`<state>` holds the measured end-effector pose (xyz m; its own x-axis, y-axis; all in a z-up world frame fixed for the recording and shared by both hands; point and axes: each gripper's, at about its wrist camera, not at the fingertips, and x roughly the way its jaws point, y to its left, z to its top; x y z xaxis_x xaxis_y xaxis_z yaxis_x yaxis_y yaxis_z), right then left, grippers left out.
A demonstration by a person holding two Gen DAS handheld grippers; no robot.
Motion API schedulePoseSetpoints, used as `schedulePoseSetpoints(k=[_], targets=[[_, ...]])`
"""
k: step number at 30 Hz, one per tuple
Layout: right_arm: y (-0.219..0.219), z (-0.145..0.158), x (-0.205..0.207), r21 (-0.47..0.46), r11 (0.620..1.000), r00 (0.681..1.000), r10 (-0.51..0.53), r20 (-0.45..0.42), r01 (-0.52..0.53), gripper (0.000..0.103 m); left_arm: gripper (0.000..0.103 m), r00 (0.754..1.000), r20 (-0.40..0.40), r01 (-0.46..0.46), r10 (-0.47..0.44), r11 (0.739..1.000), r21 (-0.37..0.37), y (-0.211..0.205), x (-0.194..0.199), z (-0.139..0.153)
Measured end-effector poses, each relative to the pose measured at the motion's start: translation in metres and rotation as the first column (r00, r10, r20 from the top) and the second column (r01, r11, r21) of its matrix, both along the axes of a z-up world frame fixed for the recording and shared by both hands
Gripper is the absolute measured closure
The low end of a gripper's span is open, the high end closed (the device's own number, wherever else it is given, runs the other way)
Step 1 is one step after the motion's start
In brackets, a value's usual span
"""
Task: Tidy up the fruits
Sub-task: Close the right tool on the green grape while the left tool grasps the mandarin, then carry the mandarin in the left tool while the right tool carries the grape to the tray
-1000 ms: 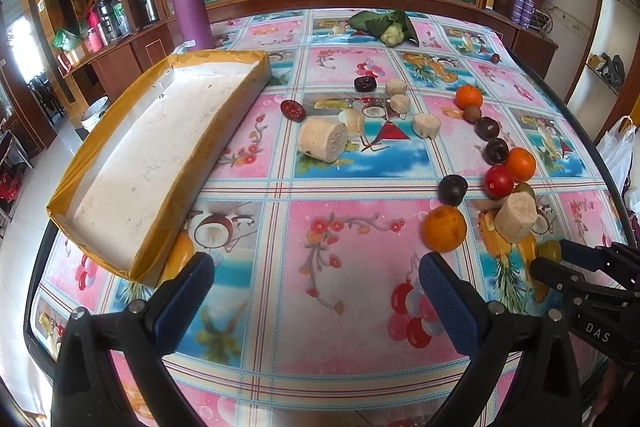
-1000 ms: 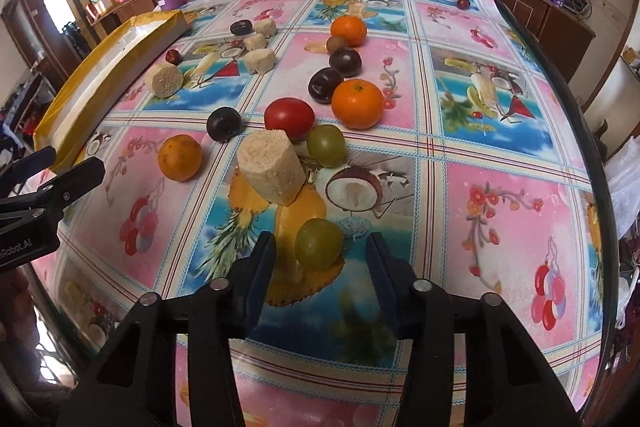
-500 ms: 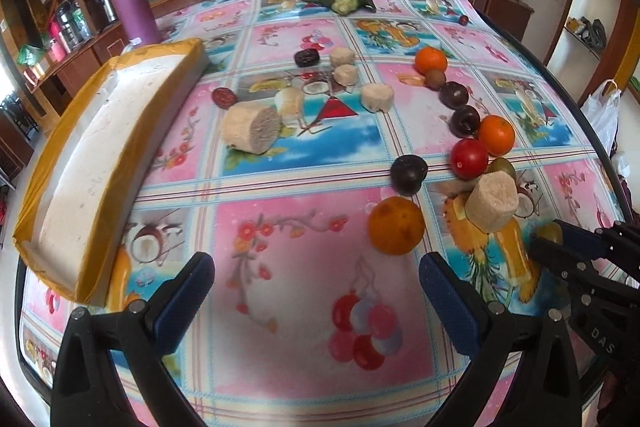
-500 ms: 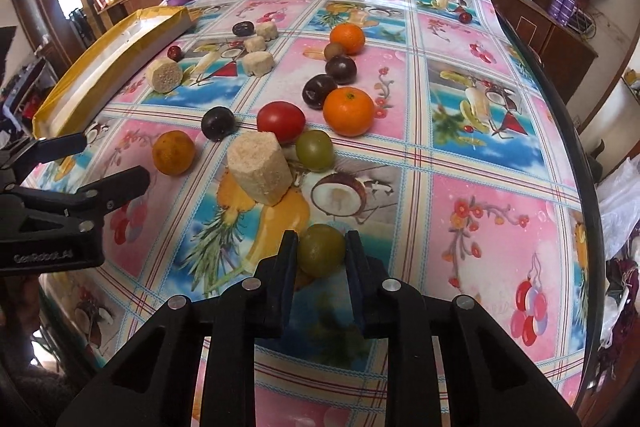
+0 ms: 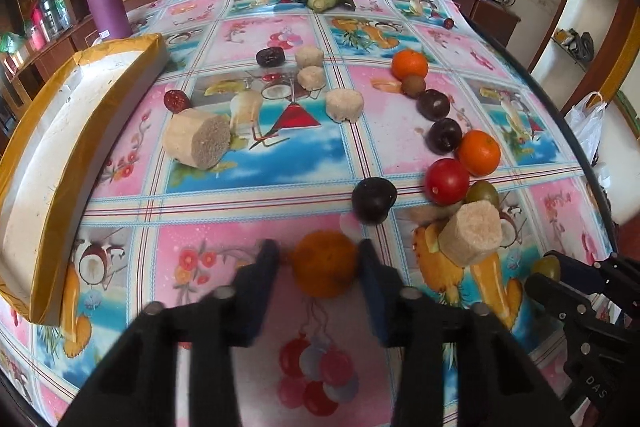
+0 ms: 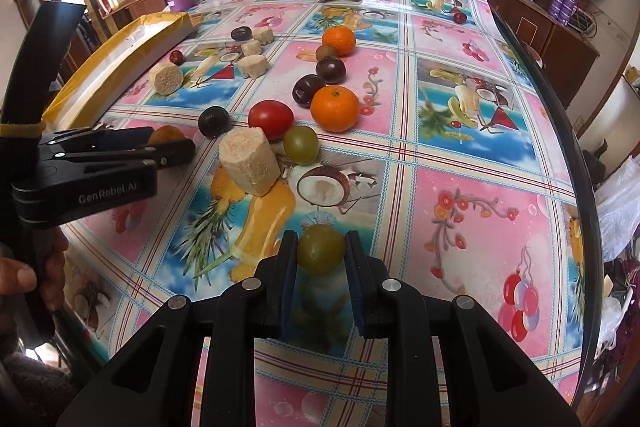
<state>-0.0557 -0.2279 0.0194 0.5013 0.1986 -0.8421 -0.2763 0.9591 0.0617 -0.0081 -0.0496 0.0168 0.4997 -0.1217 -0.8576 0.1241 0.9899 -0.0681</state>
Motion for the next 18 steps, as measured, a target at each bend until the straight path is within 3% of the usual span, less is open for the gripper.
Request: schedulePoseSetpoints(k=[4, 9, 18], targets=[[-0.001, 0.003, -0.001, 0.01, 1.0, 1.0, 0.014, 0.016, -0.014, 0.08, 0.068, 1.0, -0.024, -0.018, 0.017, 0.999, -0.051, 0.007, -0.007, 0.001], [-0.001, 0.009, -0.003, 0.02, 0.999, 0.998, 0.045, 0.043, -0.046, 0.08, 0.068, 0.998, -0.041, -0.046, 0.043, 0.997, -0.063, 0.013, -0.021, 0.003], [0.013, 0.021, -0.001, 0.075, 0.992, 0.992, 0.1, 0.079, -0.106, 0.08, 0.068, 0.998, 0.013, -0.068, 0.069, 0.994, -0.08, 0.029, -0.049, 0.03]])
